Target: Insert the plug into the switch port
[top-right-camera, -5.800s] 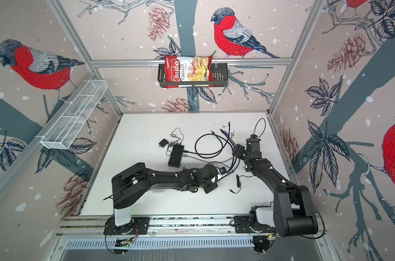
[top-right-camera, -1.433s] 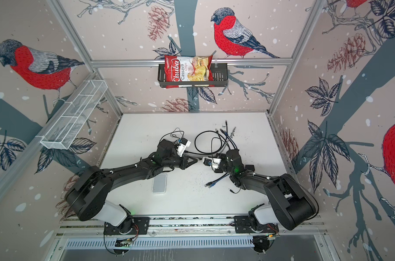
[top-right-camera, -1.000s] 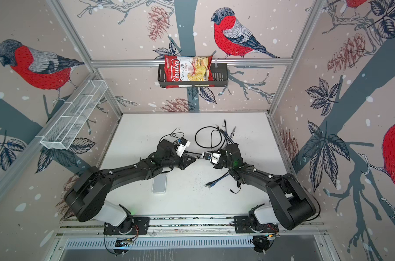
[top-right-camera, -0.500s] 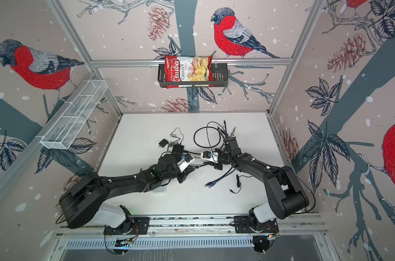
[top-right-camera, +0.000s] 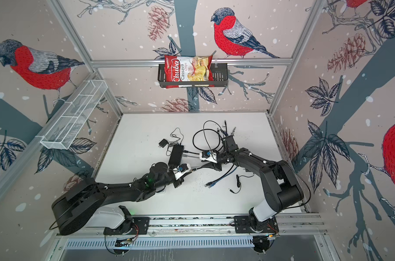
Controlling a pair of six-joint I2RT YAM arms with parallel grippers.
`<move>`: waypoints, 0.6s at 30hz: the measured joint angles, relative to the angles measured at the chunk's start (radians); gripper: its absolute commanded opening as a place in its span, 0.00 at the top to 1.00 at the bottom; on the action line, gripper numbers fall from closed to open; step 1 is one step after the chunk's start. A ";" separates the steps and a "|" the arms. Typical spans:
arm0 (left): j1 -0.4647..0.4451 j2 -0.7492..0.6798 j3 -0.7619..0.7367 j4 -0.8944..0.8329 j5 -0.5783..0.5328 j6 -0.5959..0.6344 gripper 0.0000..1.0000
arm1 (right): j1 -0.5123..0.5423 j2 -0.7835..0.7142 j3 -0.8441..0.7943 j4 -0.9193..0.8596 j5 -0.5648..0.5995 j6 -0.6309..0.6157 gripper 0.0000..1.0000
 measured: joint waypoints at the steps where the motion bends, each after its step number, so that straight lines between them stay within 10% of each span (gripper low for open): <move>1: 0.000 -0.006 -0.006 0.020 0.004 0.013 1.00 | 0.004 0.000 0.000 -0.002 -0.002 -0.010 0.66; 18: 0.000 -0.012 -0.014 0.093 0.021 0.065 1.00 | 0.071 0.000 0.008 0.006 -0.033 -0.040 0.67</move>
